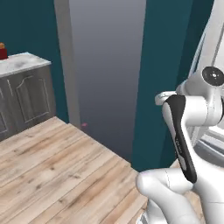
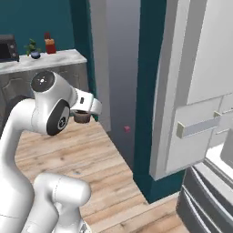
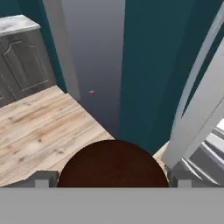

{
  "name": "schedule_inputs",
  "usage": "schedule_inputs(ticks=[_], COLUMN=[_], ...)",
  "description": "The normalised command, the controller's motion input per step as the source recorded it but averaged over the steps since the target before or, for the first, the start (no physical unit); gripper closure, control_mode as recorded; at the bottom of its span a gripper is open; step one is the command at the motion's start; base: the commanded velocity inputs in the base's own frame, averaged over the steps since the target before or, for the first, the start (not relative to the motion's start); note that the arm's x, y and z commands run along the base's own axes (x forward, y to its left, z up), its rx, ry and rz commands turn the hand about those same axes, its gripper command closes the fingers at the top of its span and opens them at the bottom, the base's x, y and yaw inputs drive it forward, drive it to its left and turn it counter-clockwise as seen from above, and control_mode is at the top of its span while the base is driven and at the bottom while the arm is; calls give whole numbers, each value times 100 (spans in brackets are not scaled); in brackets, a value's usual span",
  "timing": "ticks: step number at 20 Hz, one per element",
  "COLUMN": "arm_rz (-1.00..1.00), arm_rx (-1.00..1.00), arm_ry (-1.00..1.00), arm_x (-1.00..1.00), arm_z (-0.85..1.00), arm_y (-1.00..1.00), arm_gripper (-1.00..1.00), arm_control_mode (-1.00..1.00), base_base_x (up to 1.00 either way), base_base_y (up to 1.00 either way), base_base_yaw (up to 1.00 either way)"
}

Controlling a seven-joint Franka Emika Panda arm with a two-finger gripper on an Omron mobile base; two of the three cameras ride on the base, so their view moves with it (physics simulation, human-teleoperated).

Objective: Take the cupcakes from the fridge and place them on the empty tray on the dining counter.

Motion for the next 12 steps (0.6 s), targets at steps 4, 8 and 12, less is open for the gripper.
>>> schedule_inputs(ticks=[4, 8, 12], arm_rz=[0, 0, 0], arm_rx=[0, 0, 0], arm_ry=[0, 0, 0], arm_x=[0, 0, 0], arm_z=[0, 0, 0], arm_y=[0, 0, 0], arm_gripper=[100, 100, 100], arm_control_mode=[100, 100, 100], base_base_x=[0, 0, 21], base_base_y=[48, 52, 52], base_base_yaw=[84, 81, 74])
